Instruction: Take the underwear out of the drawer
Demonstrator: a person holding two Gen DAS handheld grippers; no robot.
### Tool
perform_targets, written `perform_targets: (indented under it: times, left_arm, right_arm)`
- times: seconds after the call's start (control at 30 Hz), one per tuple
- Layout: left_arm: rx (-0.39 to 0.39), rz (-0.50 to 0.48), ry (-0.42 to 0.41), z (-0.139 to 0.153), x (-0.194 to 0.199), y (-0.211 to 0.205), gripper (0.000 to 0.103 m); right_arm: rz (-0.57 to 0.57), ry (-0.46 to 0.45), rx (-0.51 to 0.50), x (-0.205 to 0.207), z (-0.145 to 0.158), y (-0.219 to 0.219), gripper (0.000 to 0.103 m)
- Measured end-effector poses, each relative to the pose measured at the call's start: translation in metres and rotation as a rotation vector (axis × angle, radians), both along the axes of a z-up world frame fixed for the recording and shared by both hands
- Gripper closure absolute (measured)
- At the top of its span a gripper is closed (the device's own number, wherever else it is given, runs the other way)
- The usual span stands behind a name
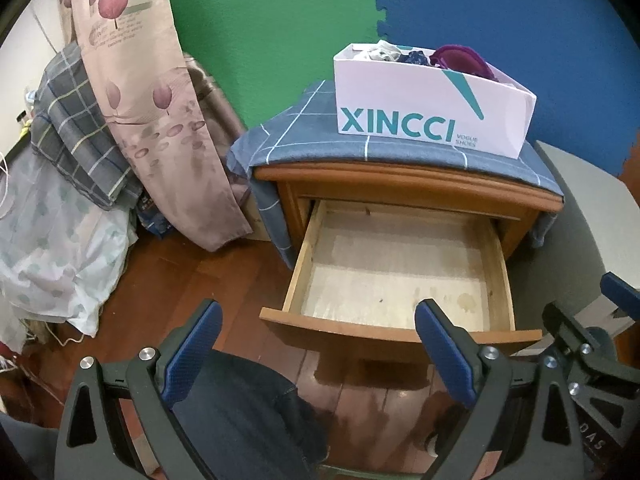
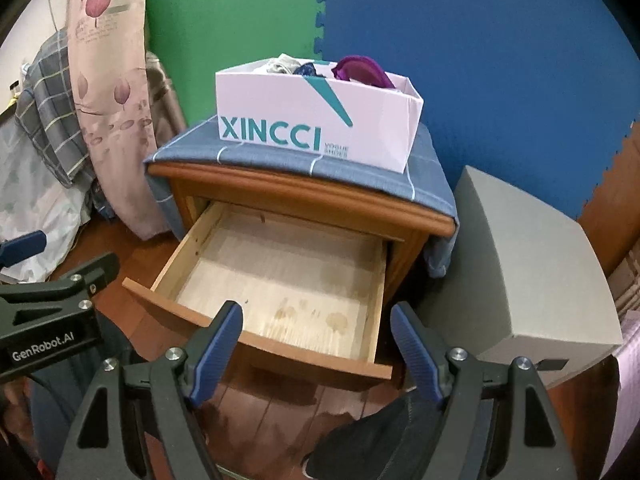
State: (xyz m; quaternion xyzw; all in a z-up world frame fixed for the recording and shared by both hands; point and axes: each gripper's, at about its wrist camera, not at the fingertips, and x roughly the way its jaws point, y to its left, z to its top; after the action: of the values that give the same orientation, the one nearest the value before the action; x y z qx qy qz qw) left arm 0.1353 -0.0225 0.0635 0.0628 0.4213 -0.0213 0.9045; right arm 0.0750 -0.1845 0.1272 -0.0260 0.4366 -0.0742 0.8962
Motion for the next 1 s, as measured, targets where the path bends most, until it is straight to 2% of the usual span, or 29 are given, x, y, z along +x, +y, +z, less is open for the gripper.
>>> perform_targets:
  times: [1.0]
  left_arm:
    - [-0.009, -0.003, 0.017, -0.004, -0.002, 0.002, 0.007]
  right_arm:
    - [-0.005, 0.083, 0.042, 0.005, -0.023, 0.003, 0.024]
